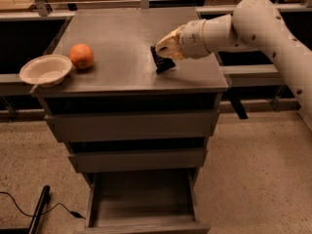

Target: Pick rxbar blueberry from bottom drawer and place on counter

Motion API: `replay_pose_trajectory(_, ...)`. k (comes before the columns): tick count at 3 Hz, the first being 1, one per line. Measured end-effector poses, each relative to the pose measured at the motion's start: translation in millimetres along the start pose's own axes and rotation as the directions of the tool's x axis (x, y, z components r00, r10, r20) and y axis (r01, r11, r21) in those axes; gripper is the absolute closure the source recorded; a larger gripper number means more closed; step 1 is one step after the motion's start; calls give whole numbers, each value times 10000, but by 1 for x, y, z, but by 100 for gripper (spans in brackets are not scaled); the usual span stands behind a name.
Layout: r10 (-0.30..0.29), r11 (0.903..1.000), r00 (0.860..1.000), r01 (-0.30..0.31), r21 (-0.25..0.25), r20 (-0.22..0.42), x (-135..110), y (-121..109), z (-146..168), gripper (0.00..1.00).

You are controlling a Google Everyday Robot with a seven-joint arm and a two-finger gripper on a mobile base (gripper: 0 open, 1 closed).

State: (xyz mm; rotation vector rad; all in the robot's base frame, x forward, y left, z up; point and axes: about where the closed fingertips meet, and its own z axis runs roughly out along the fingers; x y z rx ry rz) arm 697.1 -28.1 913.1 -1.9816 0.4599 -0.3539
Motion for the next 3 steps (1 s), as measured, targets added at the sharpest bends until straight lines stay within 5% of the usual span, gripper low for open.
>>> replay_pose_trajectory(2,-30,10000,10000,30,19,72,-1,-3,6,12)
replay_pose_trajectory(3,-31,10000,9999,31,16,112,-2,-3,8,0)
